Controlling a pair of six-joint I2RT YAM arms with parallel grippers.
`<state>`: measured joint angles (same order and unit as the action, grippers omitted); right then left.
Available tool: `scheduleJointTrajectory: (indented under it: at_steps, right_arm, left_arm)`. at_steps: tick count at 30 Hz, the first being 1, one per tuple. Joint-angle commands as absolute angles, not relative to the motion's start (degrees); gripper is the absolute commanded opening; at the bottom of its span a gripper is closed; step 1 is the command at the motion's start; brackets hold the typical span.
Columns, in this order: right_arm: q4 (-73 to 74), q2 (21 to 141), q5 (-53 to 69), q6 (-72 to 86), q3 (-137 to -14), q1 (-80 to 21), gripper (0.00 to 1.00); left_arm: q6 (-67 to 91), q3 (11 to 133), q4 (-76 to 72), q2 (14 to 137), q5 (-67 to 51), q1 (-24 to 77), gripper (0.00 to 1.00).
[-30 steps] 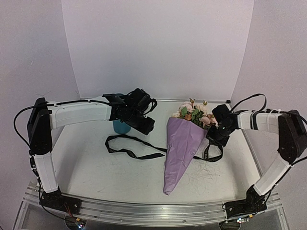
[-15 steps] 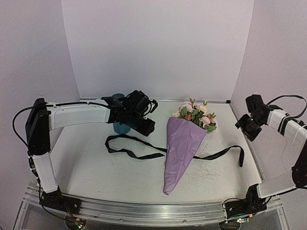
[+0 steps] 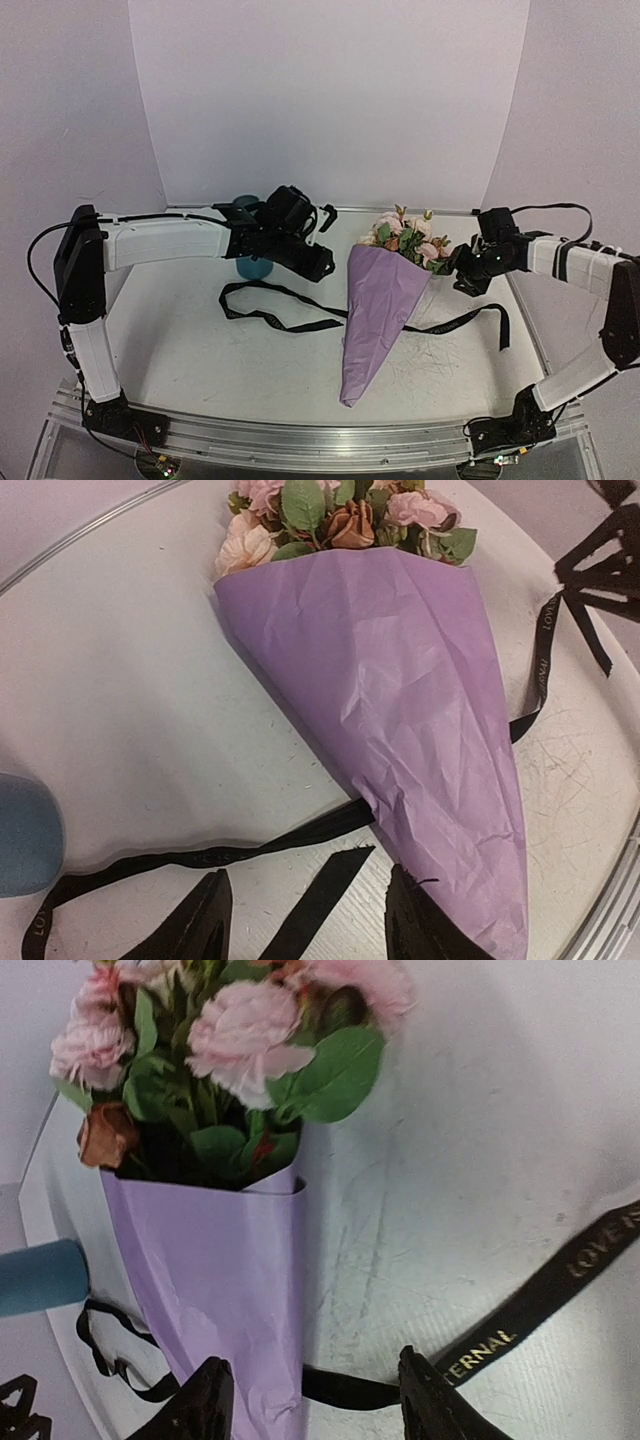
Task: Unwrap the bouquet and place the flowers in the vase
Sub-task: Move the fake flower to the center of the board.
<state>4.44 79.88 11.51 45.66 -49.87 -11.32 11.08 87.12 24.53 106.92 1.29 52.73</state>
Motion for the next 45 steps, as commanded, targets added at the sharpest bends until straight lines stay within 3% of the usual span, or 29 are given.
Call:
scheduleJointTrajectory:
  at_steps: [1,17,21,31,45]
  right_arm:
    - [-2.8,86.0,15.9,45.3,-51.4,-14.5,0.56]
    - [-9.4,98.0,22.0,41.5,-54.2,-14.8,0.44]
    - [-9.4,98.3,21.6,41.6,-54.1,-14.8,0.35]
    - [-8.2,94.4,18.4,42.3,-52.1,-14.8,0.02]
    - [-2.1,90.4,16.4,37.2,-50.2,-11.5,0.0]
  left_arm:
    - [12.9,89.7,21.2,109.1,-3.5,52.9,0.53]
    - [20.0,91.1,19.6,116.0,-11.1,53.2,0.51]
    - [21.3,91.0,19.1,117.2,-11.3,53.7,0.5]
    - [22.6,91.4,18.5,119.5,-10.9,55.0,0.5]
    - [23.1,93.4,17.5,122.0,-11.0,56.5,0.5]
